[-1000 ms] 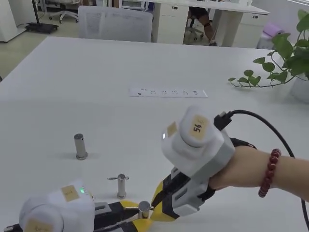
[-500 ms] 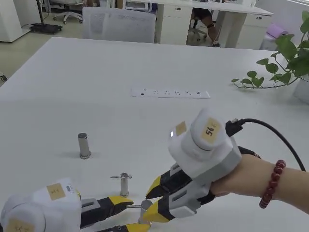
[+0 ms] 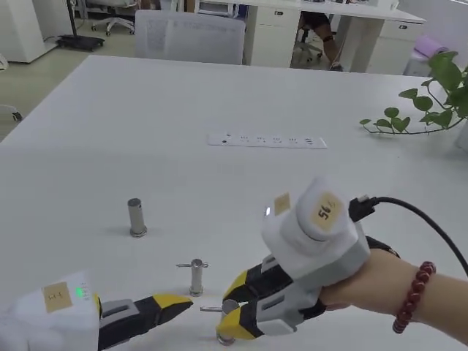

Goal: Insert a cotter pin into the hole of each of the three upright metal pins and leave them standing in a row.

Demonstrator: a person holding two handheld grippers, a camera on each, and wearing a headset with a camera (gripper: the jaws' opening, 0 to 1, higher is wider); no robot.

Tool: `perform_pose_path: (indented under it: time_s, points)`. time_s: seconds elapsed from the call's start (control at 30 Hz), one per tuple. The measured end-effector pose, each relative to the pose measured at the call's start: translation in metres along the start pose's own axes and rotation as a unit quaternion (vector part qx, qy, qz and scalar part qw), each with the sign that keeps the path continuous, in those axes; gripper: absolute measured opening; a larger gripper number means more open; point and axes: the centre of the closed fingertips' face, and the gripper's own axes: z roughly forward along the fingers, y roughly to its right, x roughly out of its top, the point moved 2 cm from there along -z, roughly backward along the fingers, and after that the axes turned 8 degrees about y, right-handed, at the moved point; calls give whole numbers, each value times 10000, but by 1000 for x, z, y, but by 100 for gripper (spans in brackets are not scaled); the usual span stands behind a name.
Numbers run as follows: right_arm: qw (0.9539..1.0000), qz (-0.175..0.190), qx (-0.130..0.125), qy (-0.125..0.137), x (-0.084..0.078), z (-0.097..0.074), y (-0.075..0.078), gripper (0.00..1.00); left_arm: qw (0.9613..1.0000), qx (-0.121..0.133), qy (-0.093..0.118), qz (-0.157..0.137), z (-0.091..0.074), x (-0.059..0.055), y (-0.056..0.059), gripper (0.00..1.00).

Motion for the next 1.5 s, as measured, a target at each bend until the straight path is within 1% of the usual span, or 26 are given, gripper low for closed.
perform_pose_path:
  time_s: [0.13, 0.37, 0.43, 0.53, 0.63, 0.73, 0.83, 0.87, 0.9, 0.97, 1.07, 1.17, 1.33, 1.43, 1.5]
  points:
    - [10000, -12, -28, 5, -2, 1, 1, 21, 9999, 49, 29, -96, -2, 2, 0, 50]
    - [9999, -4, -42, 119, -1, 3, 1, 19, 9998, 103, 29, -177, -6, 4, 0, 55]
    - [9999, -21, -42, 152, -1, 4, 1, 18, 9997, 129, 18, -192, -8, 5, 0, 58]
    - [9998, -111, -47, 163, -2, 5, 1, 17, 9998, 129, 26, -178, -10, 6, 2, 60]
    - [9997, -135, -39, 186, -1, 5, 1, 16, 9995, 157, -16, -259, -13, 5, 3, 66]
    - [9996, -203, -41, 188, -1, 5, 0, 16, 9996, 194, -11, -228, -16, 6, 4, 67]
    - [9993, -334, -63, 181, -1, 5, 0, 15, 9992, 257, -64, -303, -18, 5, 4, 72]
    - [9988, -454, -61, 157, -1, 5, 0, 15, 9989, 303, -128, -340, -19, 4, 3, 73]
    - [9986, -498, -64, 142, -1, 5, 0, 14, 9989, 312, -147, -325, -19, 4, 3, 73]
    - [9988, -473, -67, 140, -1, 5, 1, 14, 9990, 331, -148, -259, -21, 6, 4, 73]
    - [9989, -451, -50, 126, -1, 5, 1, 14, 9989, 366, -144, -263, -21, 8, 4, 74]
    - [9985, -540, -21, 83, -1, 5, 1, 13, 9990, 366, -141, -229, -21, 9, 5, 74]
    - [9983, -581, 6, 65, -1, 4, 2, 13, 9991, 343, -199, -140, -22, 9, 8, 75]
    - [9976, -693, 33, 36, -2, 2, 3, 13, 9991, 361, -193, -98, -24, 9, 8, 76]
    - [9978, -664, 38, 43, -1, 0, 5, 13, 9990, 392, -210, -108, -25, 8, 8, 76]
